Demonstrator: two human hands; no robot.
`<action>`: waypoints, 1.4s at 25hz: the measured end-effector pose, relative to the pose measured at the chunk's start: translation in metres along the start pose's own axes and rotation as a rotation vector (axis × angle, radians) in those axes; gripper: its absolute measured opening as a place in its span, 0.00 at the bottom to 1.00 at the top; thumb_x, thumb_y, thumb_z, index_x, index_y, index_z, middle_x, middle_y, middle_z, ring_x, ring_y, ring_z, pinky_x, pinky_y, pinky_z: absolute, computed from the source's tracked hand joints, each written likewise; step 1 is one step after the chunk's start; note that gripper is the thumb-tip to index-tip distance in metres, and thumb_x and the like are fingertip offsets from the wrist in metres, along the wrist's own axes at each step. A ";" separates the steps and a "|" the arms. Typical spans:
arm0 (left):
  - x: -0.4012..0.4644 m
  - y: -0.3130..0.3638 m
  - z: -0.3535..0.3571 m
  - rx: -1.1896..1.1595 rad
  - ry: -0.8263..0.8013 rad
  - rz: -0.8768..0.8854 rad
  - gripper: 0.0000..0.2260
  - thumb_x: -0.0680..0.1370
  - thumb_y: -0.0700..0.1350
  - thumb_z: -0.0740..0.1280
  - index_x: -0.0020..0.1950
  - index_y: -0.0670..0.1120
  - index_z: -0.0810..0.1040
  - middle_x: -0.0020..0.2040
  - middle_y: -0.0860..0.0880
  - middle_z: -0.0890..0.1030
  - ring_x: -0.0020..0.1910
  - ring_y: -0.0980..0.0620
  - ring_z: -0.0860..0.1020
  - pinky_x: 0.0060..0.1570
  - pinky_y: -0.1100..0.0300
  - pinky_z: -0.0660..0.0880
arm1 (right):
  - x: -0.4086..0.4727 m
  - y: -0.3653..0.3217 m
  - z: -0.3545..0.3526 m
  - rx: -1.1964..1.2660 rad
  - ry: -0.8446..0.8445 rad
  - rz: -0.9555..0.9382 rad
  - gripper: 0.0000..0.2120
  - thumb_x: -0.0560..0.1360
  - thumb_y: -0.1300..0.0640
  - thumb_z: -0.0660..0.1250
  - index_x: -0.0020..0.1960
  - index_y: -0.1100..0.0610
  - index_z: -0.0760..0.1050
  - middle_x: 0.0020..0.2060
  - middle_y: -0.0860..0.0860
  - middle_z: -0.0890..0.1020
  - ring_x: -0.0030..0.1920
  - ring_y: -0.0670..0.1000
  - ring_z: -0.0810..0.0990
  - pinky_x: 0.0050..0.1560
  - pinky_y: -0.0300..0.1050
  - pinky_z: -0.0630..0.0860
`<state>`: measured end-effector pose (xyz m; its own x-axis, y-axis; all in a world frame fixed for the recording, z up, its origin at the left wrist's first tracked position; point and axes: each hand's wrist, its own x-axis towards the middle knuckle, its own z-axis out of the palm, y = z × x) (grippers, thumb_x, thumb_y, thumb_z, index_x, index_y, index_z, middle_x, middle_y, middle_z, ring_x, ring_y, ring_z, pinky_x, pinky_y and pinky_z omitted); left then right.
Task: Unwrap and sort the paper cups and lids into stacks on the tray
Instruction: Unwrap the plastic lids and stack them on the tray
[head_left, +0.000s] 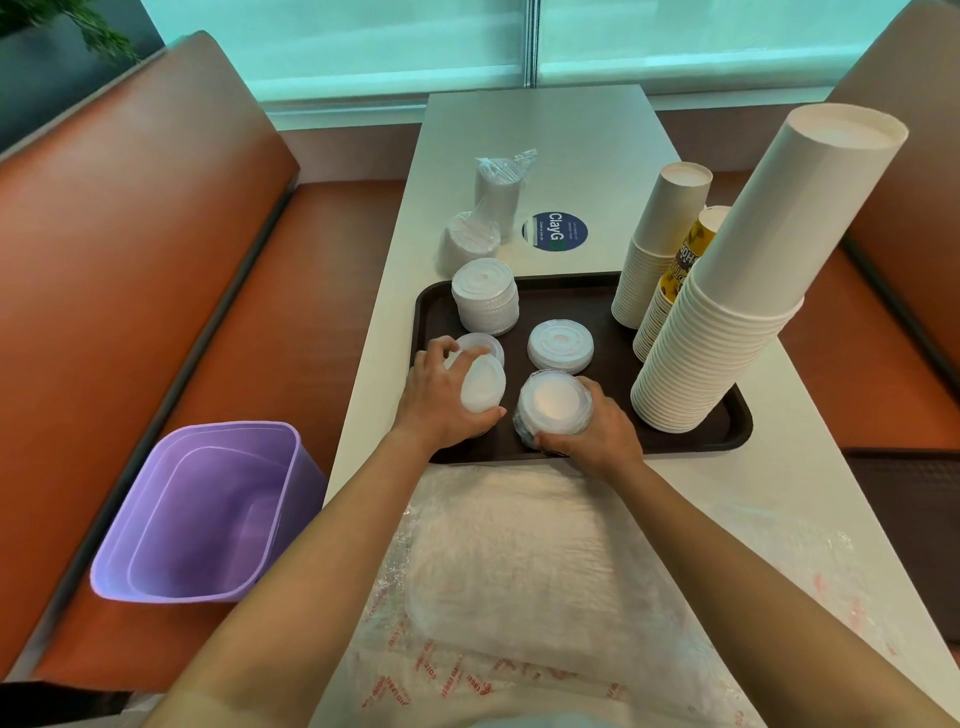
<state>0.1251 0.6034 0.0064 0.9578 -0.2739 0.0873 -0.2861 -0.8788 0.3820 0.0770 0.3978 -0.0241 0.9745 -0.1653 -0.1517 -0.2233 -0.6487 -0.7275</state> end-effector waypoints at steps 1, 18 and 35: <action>0.001 0.000 -0.001 -0.038 -0.026 -0.021 0.35 0.66 0.56 0.76 0.70 0.53 0.66 0.68 0.46 0.63 0.64 0.44 0.67 0.62 0.51 0.69 | 0.000 0.000 0.000 0.000 0.000 -0.002 0.42 0.60 0.47 0.80 0.68 0.51 0.65 0.59 0.50 0.76 0.60 0.53 0.74 0.55 0.46 0.69; 0.003 0.001 -0.008 0.009 -0.129 -0.122 0.37 0.69 0.63 0.70 0.73 0.56 0.56 0.69 0.47 0.63 0.60 0.44 0.74 0.56 0.50 0.73 | 0.004 0.002 0.002 -0.012 -0.002 0.000 0.41 0.59 0.46 0.80 0.68 0.51 0.66 0.58 0.50 0.77 0.59 0.54 0.74 0.56 0.49 0.72; 0.001 0.032 -0.016 -0.027 0.370 0.311 0.18 0.72 0.52 0.62 0.56 0.43 0.79 0.54 0.43 0.79 0.51 0.43 0.78 0.49 0.51 0.77 | 0.007 0.004 0.004 -0.022 0.005 0.020 0.42 0.57 0.43 0.80 0.67 0.49 0.67 0.57 0.51 0.78 0.59 0.54 0.75 0.57 0.50 0.73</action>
<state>0.1177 0.5812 0.0335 0.7743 -0.3600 0.5204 -0.5639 -0.7657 0.3093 0.0826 0.3971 -0.0311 0.9698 -0.1818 -0.1625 -0.2429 -0.6617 -0.7093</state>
